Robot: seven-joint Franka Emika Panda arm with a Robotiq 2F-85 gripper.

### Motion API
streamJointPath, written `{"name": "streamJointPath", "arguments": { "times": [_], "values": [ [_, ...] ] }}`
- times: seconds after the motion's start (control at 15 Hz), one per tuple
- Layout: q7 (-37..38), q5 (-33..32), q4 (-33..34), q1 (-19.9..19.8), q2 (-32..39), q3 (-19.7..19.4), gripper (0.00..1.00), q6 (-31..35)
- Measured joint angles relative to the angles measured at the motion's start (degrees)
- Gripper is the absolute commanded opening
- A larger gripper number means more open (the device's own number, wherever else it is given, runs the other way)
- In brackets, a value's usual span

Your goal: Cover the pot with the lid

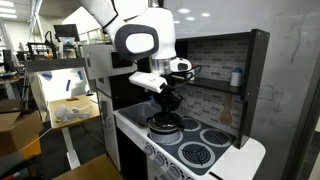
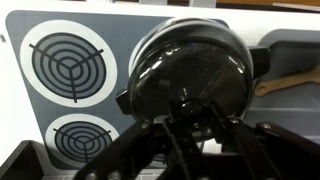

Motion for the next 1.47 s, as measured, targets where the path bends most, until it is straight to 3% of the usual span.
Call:
{"name": "streamJointPath", "arguments": {
  "times": [1.47],
  "values": [
    [0.13,-0.39,-1.97,-0.04,-1.33,0.00,0.08,0.00]
  ]
}}
